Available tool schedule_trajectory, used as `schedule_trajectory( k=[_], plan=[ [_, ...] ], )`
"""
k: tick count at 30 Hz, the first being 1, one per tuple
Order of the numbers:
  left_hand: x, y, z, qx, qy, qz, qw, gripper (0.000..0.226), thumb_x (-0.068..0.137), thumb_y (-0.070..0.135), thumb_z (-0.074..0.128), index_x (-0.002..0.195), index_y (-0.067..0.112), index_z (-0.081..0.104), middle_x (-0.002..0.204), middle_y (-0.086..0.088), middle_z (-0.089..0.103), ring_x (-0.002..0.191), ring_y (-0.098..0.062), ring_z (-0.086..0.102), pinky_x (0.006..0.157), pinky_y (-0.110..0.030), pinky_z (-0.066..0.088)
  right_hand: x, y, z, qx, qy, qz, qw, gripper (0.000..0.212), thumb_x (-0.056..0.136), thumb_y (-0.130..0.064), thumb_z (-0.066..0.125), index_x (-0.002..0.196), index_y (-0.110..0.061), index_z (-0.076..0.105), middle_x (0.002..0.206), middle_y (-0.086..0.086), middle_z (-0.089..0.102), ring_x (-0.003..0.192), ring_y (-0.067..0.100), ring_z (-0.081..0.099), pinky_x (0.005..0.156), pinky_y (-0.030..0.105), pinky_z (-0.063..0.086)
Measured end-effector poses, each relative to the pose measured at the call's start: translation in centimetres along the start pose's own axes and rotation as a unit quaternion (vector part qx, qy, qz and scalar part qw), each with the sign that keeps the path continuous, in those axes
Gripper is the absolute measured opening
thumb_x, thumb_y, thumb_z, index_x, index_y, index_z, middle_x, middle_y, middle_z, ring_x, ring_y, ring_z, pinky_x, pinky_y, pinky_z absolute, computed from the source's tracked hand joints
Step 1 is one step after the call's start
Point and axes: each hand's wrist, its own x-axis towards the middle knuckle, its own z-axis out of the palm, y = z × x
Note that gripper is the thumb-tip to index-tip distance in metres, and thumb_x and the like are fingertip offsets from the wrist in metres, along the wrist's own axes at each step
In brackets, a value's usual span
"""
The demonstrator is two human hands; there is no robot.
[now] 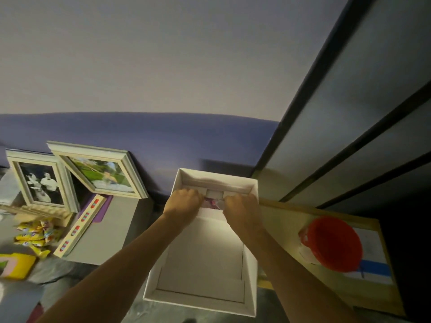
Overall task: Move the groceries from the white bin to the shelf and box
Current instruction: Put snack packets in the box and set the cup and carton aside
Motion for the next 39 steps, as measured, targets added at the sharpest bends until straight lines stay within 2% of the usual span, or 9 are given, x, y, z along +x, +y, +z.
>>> schedule_trajectory(
  k=[2, 5, 10, 15, 23, 28, 31, 36, 39],
  plan=[
    [-0.7, 0.3, -1.9, -0.027, 0.027, -0.014, 0.999, 0.026, 0.109, 0.033, 0.053, 0.127, 0.023, 0.069, 0.123, -0.004, 0.075, 0.104, -0.024, 0.074, 0.096, -0.038, 0.06, -0.2, 0.0, -1.1, 0.041, 0.031, 0.037, 0.998, 0.024, 0.086, -0.042, 0.085, 0.077, -0.021, 0.077, 0.066, -0.004, 0.071, 0.057, 0.016, 0.068, 0.058, 0.023, 0.046],
    [-2.5, -0.1, -4.8, -0.126, 0.074, -0.063, 0.987, 0.027, 0.104, 0.037, 0.06, 0.125, 0.027, 0.074, 0.12, -0.004, 0.077, 0.1, -0.031, 0.076, 0.093, -0.042, 0.063, -1.7, 0.7, -4.1, 0.165, 0.057, 0.062, 0.983, 0.025, 0.099, -0.042, 0.067, 0.101, -0.019, 0.077, 0.087, 0.0, 0.075, 0.076, 0.022, 0.071, 0.064, 0.022, 0.045],
    [-6.5, -1.3, -8.5, -0.287, 0.151, -0.108, 0.94, 0.064, 0.089, 0.077, 0.04, 0.099, 0.027, 0.078, 0.089, 0.002, 0.079, 0.077, -0.028, 0.073, 0.071, -0.039, 0.063, -5.2, 2.0, -9.3, 0.333, 0.088, 0.128, 0.93, 0.028, 0.096, -0.046, 0.07, 0.089, -0.019, 0.072, 0.073, -0.008, 0.065, 0.059, 0.005, 0.055, 0.053, 0.014, 0.033],
    [-11.8, -1.0, -15.2, -0.395, 0.206, -0.107, 0.889, 0.024, 0.094, 0.051, 0.074, 0.107, 0.031, 0.081, 0.088, 0.02, 0.076, 0.078, 0.0, 0.073, 0.074, -0.027, 0.065, -9.9, 2.4, -17.3, 0.467, 0.141, 0.152, 0.86, 0.033, 0.092, -0.043, 0.076, 0.073, -0.019, 0.065, 0.062, -0.007, 0.063, 0.054, 0.006, 0.055, 0.05, 0.012, 0.035],
    [-18.6, 3.6, -27.1, -0.446, 0.273, -0.049, 0.851, 0.024, 0.091, 0.046, 0.079, 0.108, 0.029, 0.082, 0.088, 0.023, 0.077, 0.082, 0.011, 0.072, 0.076, -0.022, 0.064, -18.7, 5.4, -27.9, 0.504, 0.241, 0.151, 0.815, 0.017, 0.088, -0.035, 0.082, 0.084, -0.019, 0.076, 0.074, -0.015, 0.071, 0.064, 0.003, 0.066, 0.051, 0.011, 0.044],
    [-18.6, 9.1, -31.4, -0.483, 0.247, 0.039, 0.839, 0.026, 0.088, 0.044, 0.082, 0.107, 0.027, 0.082, 0.094, 0.017, 0.08, 0.084, 0.002, 0.074, 0.08, -0.028, 0.065, -25.8, 9.5, -29.5, 0.493, 0.29, 0.232, 0.787, 0.016, 0.092, -0.036, 0.08, 0.092, -0.02, 0.076, 0.081, -0.014, 0.073, 0.074, 0.005, 0.07, 0.063, 0.026, 0.059],
    [-18.1, 14.4, -32.2, -0.509, 0.195, 0.106, 0.832, 0.025, 0.086, 0.048, 0.084, 0.1, 0.026, 0.082, 0.09, 0.014, 0.081, 0.083, -0.002, 0.076, 0.078, -0.031, 0.065, -31.2, 12.5, -28.1, 0.468, 0.333, 0.298, 0.762, 0.024, 0.093, -0.04, 0.076, 0.082, -0.019, 0.072, 0.073, -0.007, 0.072, 0.068, 0.01, 0.07, 0.063, 0.038, 0.062],
    [-19.4, 25.4, -30.6, -0.506, 0.113, 0.214, 0.828, 0.018, 0.091, 0.03, 0.083, 0.106, 0.021, 0.082, 0.089, 0.015, 0.079, 0.08, 0.005, 0.073, 0.068, -0.011, 0.055, -42.9, 15.3, -24.3, 0.391, 0.383, 0.415, 0.727, 0.039, 0.098, -0.049, 0.066, 0.071, -0.022, 0.062, 0.062, -0.009, 0.061, 0.059, 0.006, 0.062, 0.056, 0.018, 0.048],
    [-21.5, 32.4, -28.4, -0.463, 0.048, 0.293, 0.835, 0.008, 0.099, 0.026, 0.074, 0.106, 0.031, 0.074, 0.086, 0.02, 0.073, 0.079, 0.015, 0.069, 0.071, -0.009, 0.051, -49.6, 16.5, -20.7, 0.376, 0.349, 0.505, 0.694, 0.047, 0.102, -0.057, 0.058, 0.079, -0.017, 0.07, 0.069, -0.001, 0.068, 0.064, 0.012, 0.065, 0.062, 0.029, 0.053]
  ],
)
